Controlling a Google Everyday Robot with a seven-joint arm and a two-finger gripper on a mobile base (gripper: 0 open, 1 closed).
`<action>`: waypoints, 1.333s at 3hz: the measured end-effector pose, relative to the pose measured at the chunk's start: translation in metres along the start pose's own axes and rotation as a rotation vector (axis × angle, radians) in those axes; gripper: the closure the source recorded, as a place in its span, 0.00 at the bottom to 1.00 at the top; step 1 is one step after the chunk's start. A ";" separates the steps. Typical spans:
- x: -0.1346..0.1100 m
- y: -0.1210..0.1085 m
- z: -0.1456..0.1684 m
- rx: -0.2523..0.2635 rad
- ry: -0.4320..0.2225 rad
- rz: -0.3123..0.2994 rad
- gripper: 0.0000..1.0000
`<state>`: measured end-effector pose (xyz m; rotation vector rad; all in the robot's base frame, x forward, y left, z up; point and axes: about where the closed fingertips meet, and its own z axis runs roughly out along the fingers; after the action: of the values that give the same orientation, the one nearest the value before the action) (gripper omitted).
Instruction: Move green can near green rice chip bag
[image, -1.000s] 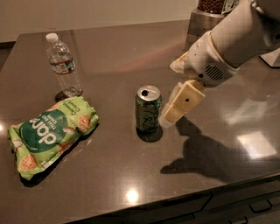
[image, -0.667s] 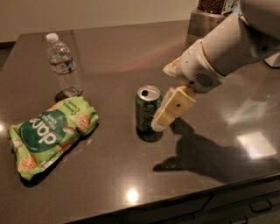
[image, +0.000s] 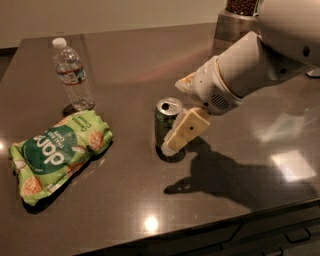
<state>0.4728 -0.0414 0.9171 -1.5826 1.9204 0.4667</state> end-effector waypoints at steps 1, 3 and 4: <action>-0.004 0.000 0.006 -0.013 -0.015 -0.004 0.19; -0.021 -0.001 0.003 -0.031 -0.064 -0.019 0.73; -0.041 0.006 -0.005 -0.047 -0.110 -0.050 0.96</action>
Offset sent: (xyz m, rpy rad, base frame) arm 0.0098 0.0120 0.0056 0.0575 0.0003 0.0241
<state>0.4706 -0.0121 0.9474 -1.5964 1.7960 0.5694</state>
